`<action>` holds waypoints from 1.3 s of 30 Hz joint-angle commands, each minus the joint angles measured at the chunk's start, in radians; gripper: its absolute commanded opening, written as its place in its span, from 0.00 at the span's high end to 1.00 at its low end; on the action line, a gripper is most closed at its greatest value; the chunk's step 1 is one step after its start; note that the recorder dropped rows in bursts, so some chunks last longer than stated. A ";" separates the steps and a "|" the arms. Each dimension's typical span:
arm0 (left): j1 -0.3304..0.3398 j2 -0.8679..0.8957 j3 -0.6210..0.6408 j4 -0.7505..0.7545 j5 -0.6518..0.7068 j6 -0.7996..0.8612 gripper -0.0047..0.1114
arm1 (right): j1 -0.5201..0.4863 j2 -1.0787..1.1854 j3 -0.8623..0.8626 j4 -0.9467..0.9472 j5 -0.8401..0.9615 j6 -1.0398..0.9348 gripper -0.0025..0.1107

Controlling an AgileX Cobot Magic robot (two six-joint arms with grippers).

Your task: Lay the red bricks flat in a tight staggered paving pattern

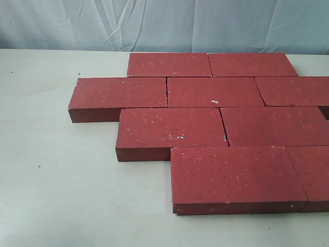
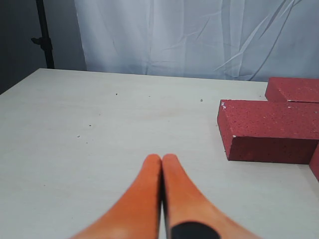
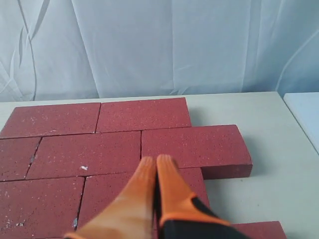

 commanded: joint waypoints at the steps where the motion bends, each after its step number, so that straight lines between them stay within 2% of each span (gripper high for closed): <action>1: 0.001 -0.006 0.005 -0.003 -0.007 -0.008 0.96 | -0.006 -0.128 0.100 -0.026 -0.042 0.000 0.98; 10: 0.001 -0.006 0.005 -0.003 -0.008 -0.008 0.96 | -0.006 -0.337 0.252 -0.029 -0.194 0.000 0.98; 21: 0.001 -0.006 0.005 -0.003 -0.008 -0.008 0.96 | -0.006 -0.338 0.340 -0.029 -0.570 0.000 0.98; 28: 0.001 -0.006 0.005 -0.003 -0.008 -0.008 0.96 | -0.006 -0.337 0.340 -0.038 -0.622 0.000 0.98; 32: 0.001 -0.006 0.005 -0.003 -0.008 -0.008 0.96 | -0.006 -0.310 0.340 -0.107 -0.639 0.000 0.98; 39: 0.001 -0.006 0.005 -0.003 -0.008 -0.008 0.96 | -0.006 -0.270 0.340 -0.086 -0.582 0.000 0.98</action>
